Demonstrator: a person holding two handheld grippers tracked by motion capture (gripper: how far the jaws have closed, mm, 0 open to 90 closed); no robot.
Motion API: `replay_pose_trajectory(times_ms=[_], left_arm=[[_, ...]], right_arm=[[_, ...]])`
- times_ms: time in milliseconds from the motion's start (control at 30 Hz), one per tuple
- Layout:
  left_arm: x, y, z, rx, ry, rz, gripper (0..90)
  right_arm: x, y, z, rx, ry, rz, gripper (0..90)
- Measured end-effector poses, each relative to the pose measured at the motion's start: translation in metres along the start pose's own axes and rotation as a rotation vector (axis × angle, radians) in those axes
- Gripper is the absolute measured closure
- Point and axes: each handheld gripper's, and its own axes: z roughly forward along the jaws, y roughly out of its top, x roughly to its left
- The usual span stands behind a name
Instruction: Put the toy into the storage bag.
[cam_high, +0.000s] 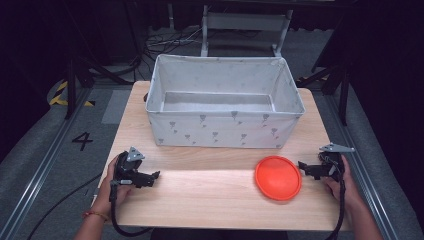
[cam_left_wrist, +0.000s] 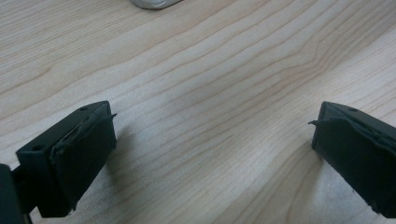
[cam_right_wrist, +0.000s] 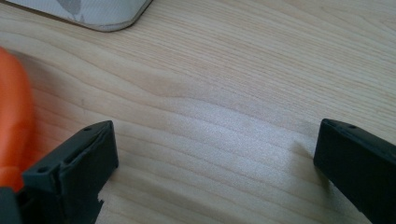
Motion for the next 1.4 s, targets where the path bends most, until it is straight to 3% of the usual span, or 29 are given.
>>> replay_pose_trajectory(times_ms=[200, 300, 867, 933, 1033, 1133, 1200, 1267, 1400], left_arm=[[0.005, -0.002, -0.002, -0.001, -0.018, 0.029, 0.1], [0.006, -0.003, -0.003, -0.005, -0.006, 0.013, 0.1], [0.011, -0.008, -0.007, -0.002, -0.025, 0.037, 0.2], [0.011, -0.008, -0.007, -0.002, -0.025, 0.037, 0.2], [0.011, -0.008, -0.007, -0.002, -0.025, 0.037, 0.2], [0.011, -0.008, -0.007, -0.001, -0.026, 0.037, 0.2], [0.011, -0.008, -0.007, -0.002, -0.025, 0.037, 0.2], [0.011, -0.008, -0.007, -0.002, -0.025, 0.037, 0.2], [0.011, -0.008, -0.007, -0.002, -0.025, 0.037, 0.2]], right_arm=[[0.0, 0.0, 0.0, 0.0, 0.002, -0.001, 0.2], [0.0, 0.0, 0.0, 0.001, 0.002, -0.003, 0.2], [0.001, 0.001, -0.002, 0.025, 0.007, -0.014, 0.8], [0.001, 0.002, -0.003, 0.037, 0.015, -0.019, 3.9], [0.001, 0.004, -0.007, 0.045, 0.023, -0.015, 16.6], [0.0, 0.007, -0.012, 0.064, 0.054, -0.008, 16.8], [0.002, 0.009, -0.021, 0.021, 0.115, -0.029, 16.2], [0.007, 0.014, -0.029, -0.016, 0.135, -0.044, 18.0], [0.014, 0.018, -0.036, -0.041, 0.179, -0.068, 20.3]])
